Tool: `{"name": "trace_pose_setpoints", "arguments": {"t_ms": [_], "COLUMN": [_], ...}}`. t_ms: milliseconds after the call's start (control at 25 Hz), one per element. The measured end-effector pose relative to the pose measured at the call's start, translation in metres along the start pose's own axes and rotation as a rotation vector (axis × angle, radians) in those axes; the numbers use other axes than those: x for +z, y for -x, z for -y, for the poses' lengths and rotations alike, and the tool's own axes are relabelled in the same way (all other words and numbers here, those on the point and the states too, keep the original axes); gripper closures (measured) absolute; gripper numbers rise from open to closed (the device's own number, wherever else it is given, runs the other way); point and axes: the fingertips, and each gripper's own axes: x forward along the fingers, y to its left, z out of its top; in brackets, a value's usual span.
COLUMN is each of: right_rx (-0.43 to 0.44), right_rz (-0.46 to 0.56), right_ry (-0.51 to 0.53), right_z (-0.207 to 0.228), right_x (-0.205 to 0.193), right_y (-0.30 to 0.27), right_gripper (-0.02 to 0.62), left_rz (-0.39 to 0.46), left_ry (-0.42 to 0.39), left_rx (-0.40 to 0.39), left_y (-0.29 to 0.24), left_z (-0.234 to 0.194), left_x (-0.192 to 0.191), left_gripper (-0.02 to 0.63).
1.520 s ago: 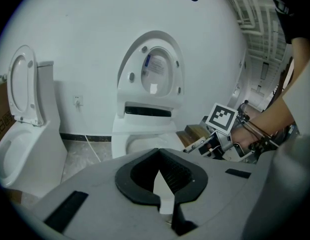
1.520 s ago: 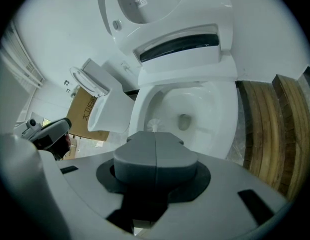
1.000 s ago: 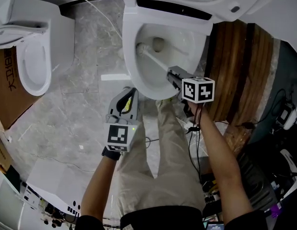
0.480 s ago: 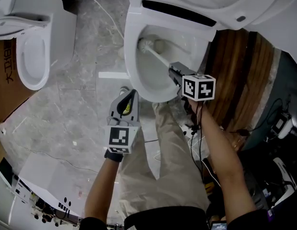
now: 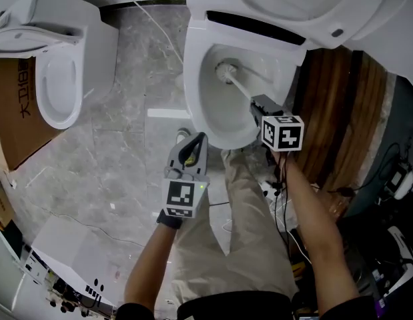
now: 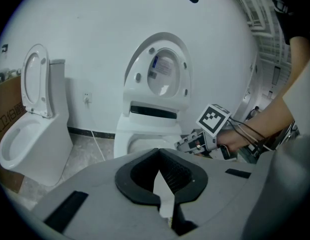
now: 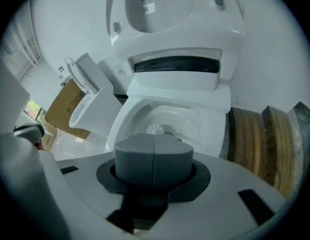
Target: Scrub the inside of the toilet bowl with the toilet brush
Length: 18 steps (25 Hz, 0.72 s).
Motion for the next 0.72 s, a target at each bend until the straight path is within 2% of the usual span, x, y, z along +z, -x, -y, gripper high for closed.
{"name": "trace_pose_setpoints", "arguments": {"t_ms": [80, 160, 280, 360, 440, 720], "right_rx": [-0.036, -0.061, -0.060, -0.062, -0.064, -0.099], "right_rz": [-0.019, -0.038, -0.049, -0.043, -0.033, 0.004], "right_ry": [0.127, 0.310, 0.590, 0.713, 0.768, 0.795], "right_z": [-0.006, -0.016, -0.032, -0.039, -0.043, -0.046], "right_x": [-0.005, -0.007, 0.000, 0.005, 0.011, 0.028], "right_y": [0.000, -0.003, -0.010, -0.015, -0.019, -0.029], "right_gripper": [0.440, 0.440, 0.440, 0.441, 0.440, 0.440], "left_rz": [-0.007, -0.015, -0.021, -0.024, -0.027, -0.029], "left_ry": [-0.001, -0.007, -0.021, -0.022, -0.015, 0.004], "left_rx": [-0.001, -0.004, -0.006, 0.000, 0.007, -0.002], "left_y": [0.001, 0.002, 0.001, 0.001, 0.001, 0.000], "left_z": [-0.002, -0.003, -0.006, -0.007, -0.008, -0.001], "left_x": [-0.001, -0.003, -0.004, -0.007, -0.009, -0.013], "left_gripper": [0.588, 0.588, 0.588, 0.588, 0.588, 0.588]}}
